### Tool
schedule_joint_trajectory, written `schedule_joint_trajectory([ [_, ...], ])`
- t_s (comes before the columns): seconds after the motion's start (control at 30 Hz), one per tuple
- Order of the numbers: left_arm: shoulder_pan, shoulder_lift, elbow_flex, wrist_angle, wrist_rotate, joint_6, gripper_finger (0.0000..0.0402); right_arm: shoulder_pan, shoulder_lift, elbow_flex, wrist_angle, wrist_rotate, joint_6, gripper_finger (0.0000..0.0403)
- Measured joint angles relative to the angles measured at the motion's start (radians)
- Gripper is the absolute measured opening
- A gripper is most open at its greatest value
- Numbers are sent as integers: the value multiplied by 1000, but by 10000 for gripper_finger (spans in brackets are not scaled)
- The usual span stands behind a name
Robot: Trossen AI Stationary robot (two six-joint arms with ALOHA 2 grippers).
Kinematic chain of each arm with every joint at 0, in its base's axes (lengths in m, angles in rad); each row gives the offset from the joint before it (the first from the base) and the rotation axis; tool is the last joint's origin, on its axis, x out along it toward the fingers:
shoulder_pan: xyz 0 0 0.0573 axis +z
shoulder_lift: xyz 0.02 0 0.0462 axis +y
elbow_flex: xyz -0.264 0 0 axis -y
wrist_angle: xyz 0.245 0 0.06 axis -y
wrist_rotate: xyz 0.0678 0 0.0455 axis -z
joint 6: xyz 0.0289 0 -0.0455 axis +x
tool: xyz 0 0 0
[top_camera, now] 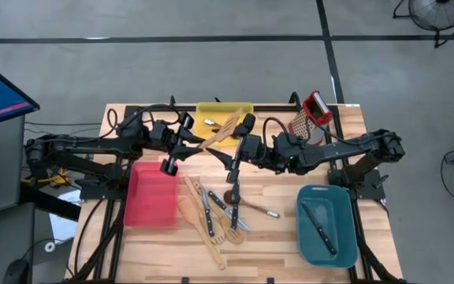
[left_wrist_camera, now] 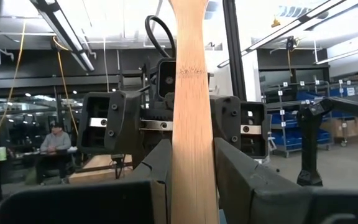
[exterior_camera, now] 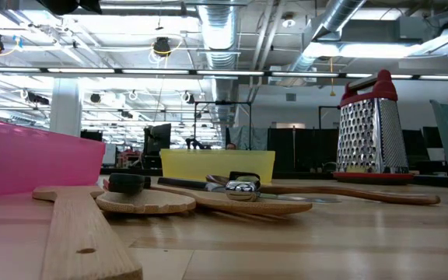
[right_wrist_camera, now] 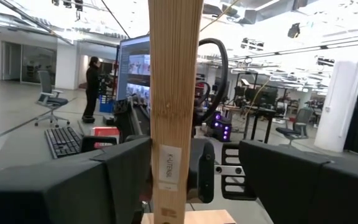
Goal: Pick & Place Kitchen Items
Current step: Put the brown spatula into the red bin
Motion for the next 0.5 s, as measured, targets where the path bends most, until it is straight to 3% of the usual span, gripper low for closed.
schedule_joint_trajectory([
  [0.5, 0, 0, 0, -2, 4, 3, 66, -25, 0, 0, -2, -105, -9, 256],
])
